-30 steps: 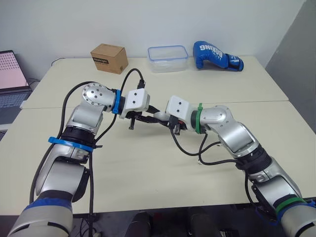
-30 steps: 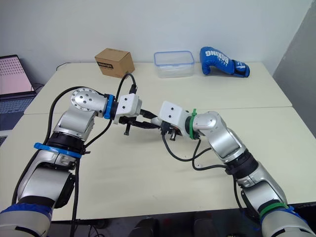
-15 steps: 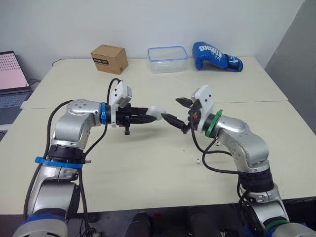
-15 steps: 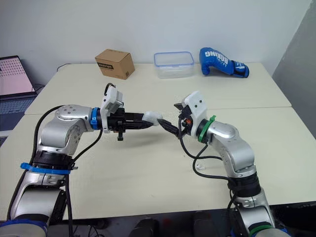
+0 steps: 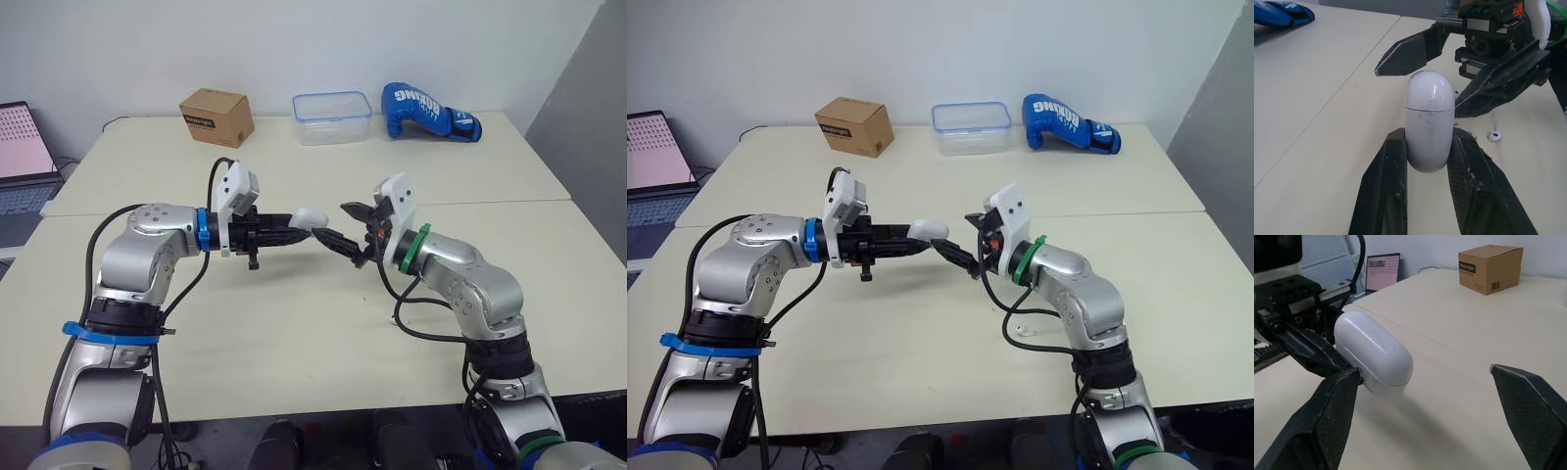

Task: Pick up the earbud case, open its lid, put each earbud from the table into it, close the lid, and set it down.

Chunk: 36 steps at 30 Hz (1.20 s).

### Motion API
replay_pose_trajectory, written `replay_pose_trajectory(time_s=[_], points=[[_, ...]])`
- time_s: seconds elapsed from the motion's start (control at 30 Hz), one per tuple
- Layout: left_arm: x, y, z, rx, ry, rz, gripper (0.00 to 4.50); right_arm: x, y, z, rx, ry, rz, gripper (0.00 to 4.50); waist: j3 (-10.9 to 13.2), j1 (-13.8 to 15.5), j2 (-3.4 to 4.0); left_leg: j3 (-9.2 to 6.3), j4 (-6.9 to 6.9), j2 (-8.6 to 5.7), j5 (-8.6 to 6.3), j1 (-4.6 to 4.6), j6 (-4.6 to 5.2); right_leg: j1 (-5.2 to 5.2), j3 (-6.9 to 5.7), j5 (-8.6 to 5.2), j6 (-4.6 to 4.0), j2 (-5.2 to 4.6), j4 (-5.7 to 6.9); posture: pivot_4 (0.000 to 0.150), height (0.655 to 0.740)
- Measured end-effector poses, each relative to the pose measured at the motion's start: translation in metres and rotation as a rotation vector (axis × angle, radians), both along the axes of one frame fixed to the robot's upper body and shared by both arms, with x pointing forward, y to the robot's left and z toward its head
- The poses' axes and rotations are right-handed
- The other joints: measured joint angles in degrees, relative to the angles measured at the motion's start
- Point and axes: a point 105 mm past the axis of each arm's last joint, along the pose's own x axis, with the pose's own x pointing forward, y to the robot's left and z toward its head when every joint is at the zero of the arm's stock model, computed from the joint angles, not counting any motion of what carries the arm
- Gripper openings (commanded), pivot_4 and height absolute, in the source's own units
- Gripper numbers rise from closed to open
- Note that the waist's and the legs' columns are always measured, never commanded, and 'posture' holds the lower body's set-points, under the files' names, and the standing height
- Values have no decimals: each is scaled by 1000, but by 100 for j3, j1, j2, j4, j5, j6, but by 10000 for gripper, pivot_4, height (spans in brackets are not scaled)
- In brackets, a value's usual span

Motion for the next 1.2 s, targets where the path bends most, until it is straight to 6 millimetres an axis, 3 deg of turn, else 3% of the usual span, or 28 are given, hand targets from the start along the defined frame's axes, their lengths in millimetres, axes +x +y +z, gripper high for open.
replay_pose_trajectory(time_s=[0.13,0.3,0.4,0.53,0.63,0.73,1.0,1.1,1.2], points=[[-8,-5,-5,6,14,-45,7391,11,-19,14,95,37,-88,44282,0,7,0,-1,-1,0,0,0,0,0,-2,0,0,-1,-3,1500,7400],[-6,-6,-5,-11,1,-28,7391,10,-22,12,154,120,-78,44282,0,6,0,1,-2,0,0,0,0,0,0,0,0,0,-2,1500,7400],[1,-14,-4,-85,-45,28,7391,6,-42,7,27,96,-84,44282,0,56,0,1,0,-5,0,-4,0,2,-1,0,0,-7,-11,1500,7400],[15,-11,0,-175,-135,182,7391,-19,-74,-27,-233,114,-4,44282,0,135,-1,3,-1,-10,-1,-9,1,5,-1,0,1,-12,-25,1500,7400],[17,-15,0,-230,-182,261,7391,-53,-92,-68,-463,159,136,44282,0,145,-1,8,0,-11,-1,-7,1,10,1,-1,4,-13,-32,1500,7400],[15,-18,-4,-252,-194,310,7391,-77,-100,-99,-565,195,261,44282,1,110,-3,22,2,-1,-1,1,1,12,10,-13,25,-7,-34,1500,7400],[12,-18,-5,-232,-253,346,7391,-65,-98,-121,-633,119,256,44282,1,107,-4,33,3,16,0,10,0,15,14,-2,6,10,-33,1500,7400],[12,-17,-5,-231,-255,350,7391,-62,-100,-124,-676,77,257,38382,-1,122,-7,32,3,18,-1,12,0,20,12,0,2,10,-42,1500,7400],[12,-16,-8,-227,-251,354,7391,-60,-102,-124,-692,66,252,27606,-1,138,-7,27,2,20,-1,20,0,37,7,0,2,12,-54,1500,7400]])
